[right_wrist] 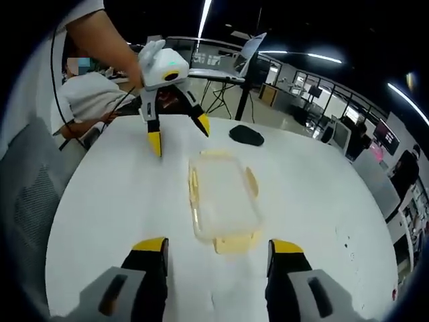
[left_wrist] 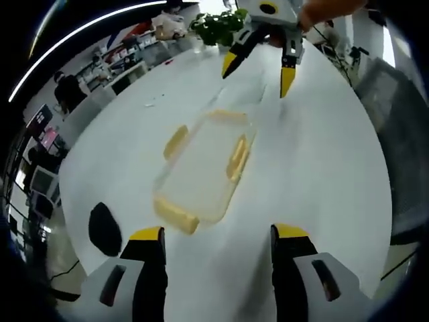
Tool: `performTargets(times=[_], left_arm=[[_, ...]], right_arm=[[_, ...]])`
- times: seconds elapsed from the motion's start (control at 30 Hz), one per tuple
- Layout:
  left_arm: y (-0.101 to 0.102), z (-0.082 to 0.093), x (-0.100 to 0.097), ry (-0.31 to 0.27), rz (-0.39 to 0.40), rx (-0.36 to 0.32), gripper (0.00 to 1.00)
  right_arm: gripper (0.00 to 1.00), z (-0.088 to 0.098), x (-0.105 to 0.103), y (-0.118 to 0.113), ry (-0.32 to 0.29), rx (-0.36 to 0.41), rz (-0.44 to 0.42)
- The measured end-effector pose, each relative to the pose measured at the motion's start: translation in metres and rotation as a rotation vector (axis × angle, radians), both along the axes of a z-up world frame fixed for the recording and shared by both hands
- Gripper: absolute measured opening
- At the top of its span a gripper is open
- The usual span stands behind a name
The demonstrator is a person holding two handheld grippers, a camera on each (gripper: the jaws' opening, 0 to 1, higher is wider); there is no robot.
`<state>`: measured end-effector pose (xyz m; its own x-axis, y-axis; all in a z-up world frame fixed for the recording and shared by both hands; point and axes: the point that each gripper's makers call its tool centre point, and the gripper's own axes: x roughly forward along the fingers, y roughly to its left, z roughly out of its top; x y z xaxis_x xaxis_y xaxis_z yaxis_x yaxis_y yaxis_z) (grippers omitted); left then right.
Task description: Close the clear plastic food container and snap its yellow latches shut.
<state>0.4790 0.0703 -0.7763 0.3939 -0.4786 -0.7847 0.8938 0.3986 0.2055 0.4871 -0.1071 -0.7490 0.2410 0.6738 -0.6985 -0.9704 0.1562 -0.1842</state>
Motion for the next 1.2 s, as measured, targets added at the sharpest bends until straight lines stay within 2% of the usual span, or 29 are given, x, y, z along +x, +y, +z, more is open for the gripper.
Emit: performTargets(times=[0.23,0.47,0.63,1.03,1.2], left_arm=[[0.003,-0.004,0.009,0.001,-0.031,0.027,0.60],[0.005,-0.004,0.022,0.003,-0.052,0.051,0.59],[0.006,-0.004,0.032,0.008,-0.056,0.054,0.61],[0.006,-0.007,0.041,-0.004,-0.153,0.120,0.59],[0.007,-0.008,0.049,-0.009,-0.189,0.152,0.57]], right_arm=[[0.56,-0.004,0.009,0.004,-0.007,-0.033,0.024],[0.52,-0.010,0.018,0.008,0.002,-0.083,0.053],[0.53,-0.012,0.023,0.009,0.023,-0.099,0.064],[0.54,-0.025,0.030,0.006,0.060,-0.185,0.101],[0.53,-0.024,0.031,0.011,0.090,-0.195,0.124]])
